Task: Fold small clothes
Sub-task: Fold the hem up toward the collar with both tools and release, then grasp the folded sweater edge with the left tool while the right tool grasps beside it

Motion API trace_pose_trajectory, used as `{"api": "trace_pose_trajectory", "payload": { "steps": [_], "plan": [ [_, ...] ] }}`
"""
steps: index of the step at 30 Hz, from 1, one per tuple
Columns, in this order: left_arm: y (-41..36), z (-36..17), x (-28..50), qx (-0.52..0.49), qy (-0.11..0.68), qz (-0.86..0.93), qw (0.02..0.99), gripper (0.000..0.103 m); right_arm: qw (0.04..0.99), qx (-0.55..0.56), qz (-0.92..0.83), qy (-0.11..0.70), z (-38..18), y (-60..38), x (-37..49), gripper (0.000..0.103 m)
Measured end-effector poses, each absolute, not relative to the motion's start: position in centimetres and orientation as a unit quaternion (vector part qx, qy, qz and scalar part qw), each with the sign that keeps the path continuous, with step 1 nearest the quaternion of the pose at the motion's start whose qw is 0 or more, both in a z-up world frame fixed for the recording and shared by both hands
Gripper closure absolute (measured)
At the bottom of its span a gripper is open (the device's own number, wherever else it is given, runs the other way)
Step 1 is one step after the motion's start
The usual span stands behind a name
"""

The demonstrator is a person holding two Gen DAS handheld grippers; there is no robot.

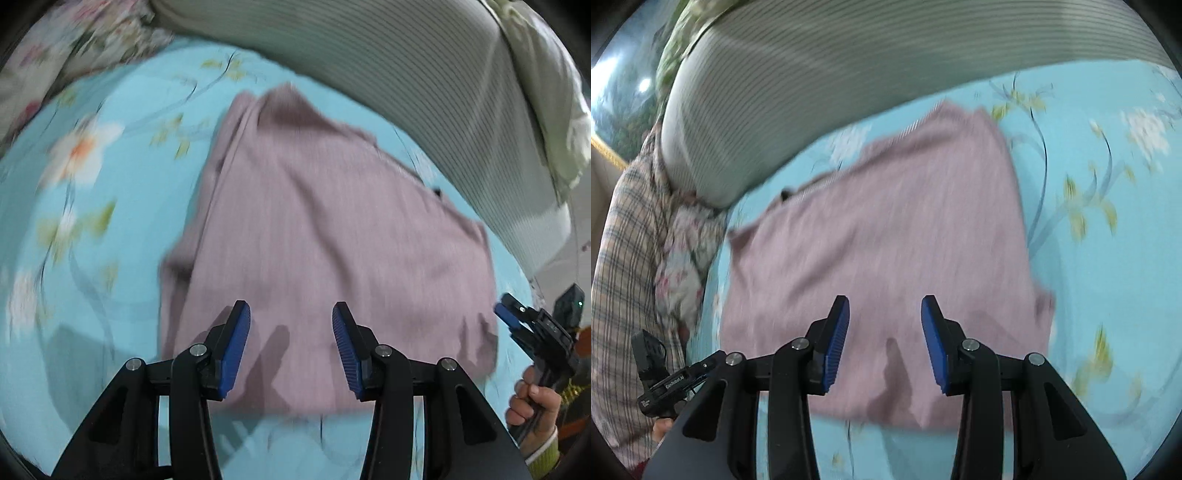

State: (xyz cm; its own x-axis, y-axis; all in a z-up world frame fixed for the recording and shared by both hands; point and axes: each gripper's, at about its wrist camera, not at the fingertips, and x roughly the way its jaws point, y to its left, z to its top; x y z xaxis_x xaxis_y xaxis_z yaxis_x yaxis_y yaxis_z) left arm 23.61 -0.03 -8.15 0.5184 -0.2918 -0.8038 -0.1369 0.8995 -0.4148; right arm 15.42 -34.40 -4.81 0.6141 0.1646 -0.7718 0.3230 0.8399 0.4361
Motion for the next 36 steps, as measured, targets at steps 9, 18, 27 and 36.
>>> {"api": "trace_pose_trajectory", "payload": {
  "steps": [9, 18, 27, 36],
  "plan": [
    [-0.7, -10.6, 15.3, -0.251, 0.517, -0.077, 0.815, 0.050, 0.847, 0.270, -0.040, 0.457, -4.7, -29.8, 10.2, 0.053],
    [0.0, -12.6, 15.6, -0.325, 0.502, -0.057, 0.799, 0.039, 0.847, 0.253, -0.013, 0.467, -4.2, -28.7, 11.1, 0.049],
    [2.6, -14.3, 19.6, -0.412, 0.448, 0.015, 0.793, 0.038, 0.839, 0.258, 0.000, 0.479, -4.2, -30.6, 12.8, 0.049],
    [3.8, -14.3, 22.0, -0.397, 0.440, 0.045, 0.804, 0.078, 0.836, 0.269, -0.007, 0.479, -5.3, -32.8, 14.5, 0.049]
  ]
}}
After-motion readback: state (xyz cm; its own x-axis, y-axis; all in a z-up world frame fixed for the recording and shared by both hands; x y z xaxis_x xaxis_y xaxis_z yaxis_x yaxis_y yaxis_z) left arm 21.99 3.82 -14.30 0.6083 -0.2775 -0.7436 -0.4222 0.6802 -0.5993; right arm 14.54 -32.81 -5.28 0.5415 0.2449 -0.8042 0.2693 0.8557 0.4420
